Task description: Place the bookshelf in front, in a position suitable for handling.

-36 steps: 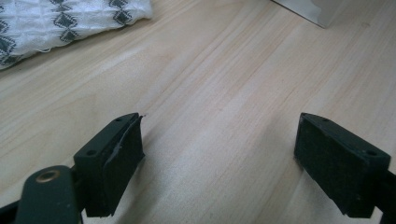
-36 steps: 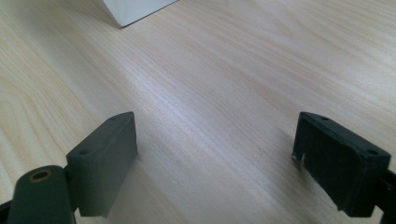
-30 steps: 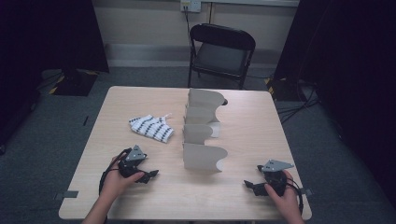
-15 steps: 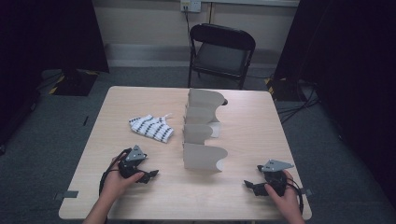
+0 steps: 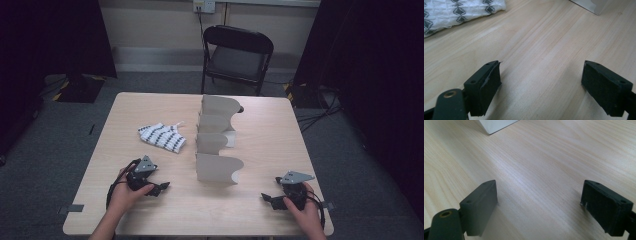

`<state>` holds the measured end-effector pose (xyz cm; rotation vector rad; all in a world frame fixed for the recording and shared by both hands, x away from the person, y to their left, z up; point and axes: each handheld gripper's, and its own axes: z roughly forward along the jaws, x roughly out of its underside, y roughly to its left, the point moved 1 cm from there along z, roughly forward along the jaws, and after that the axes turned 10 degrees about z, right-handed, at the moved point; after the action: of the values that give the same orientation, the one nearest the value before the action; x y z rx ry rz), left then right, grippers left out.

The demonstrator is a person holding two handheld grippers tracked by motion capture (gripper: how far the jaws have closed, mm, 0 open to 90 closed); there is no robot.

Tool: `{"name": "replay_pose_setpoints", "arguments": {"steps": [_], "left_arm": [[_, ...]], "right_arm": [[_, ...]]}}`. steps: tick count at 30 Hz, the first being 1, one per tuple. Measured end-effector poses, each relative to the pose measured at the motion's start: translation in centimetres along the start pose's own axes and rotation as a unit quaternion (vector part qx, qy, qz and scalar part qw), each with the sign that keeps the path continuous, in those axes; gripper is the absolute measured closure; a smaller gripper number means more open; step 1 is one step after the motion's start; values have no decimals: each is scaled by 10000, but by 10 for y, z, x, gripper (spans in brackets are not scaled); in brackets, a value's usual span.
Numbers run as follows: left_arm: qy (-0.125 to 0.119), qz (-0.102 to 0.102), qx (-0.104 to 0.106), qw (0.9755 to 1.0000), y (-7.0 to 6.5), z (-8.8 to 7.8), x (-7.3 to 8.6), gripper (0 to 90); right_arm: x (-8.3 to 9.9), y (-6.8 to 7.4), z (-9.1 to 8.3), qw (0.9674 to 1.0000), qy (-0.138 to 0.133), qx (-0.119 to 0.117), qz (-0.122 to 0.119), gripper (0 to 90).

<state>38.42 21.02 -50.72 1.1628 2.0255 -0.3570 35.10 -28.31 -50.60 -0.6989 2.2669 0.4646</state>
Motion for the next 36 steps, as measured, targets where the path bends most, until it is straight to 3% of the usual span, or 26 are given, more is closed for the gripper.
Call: {"name": "replay_pose_setpoints", "arguments": {"steps": [2,4,7,8,9,11,15,18,19,21,22,26,28,33,36], "left_arm": [[-47,-76,-43,10000,-1,1,-1,169],[212,-52,-76,9997,1,1,-6,185],[266,56,-116,9996,3,3,-13,218],[180,115,-126,9997,7,6,-23,221],[180,115,-126,9997,7,6,-23,221],[20,-30,-161,9999,12,13,-36,221],[-40,178,-245,9995,28,28,-62,227],[-140,-7,-283,9995,36,53,-76,232],[-140,-7,-283,9995,36,53,-76,233],[-46,-25,-286,9996,41,69,-77,236],[-49,-187,-190,9996,42,75,-76,241],[7,-298,-235,9993,40,81,-71,234],[65,-349,-198,9992,37,76,-70,234],[167,-172,-127,9996,27,53,-51,234],[186,-306,-80,9993,22,34,-37,234]], "right_arm": [[0,0,0,10000,0,0,0,130],[0,0,0,10000,1,1,-1,130],[0,0,0,10000,-3,-3,-5,130],[0,0,0,10000,-3,-3,-4,130],[0,0,0,10000,-3,-3,-4,130],[0,0,0,10000,-3,-12,-3,130],[0,-1,0,10000,-4,-34,0,130],[0,-1,0,10000,-2,-50,-15,129],[0,-1,0,10000,-2,-50,-15,129],[0,-1,0,10000,3,-53,-11,129],[0,-1,0,10000,3,-52,-13,129],[0,-1,0,10000,3,-52,-12,129],[0,-1,0,10000,3,-53,-11,129],[0,-1,0,10000,0,-61,-17,129],[0,-1,0,10000,3,-57,-12,129]]}}
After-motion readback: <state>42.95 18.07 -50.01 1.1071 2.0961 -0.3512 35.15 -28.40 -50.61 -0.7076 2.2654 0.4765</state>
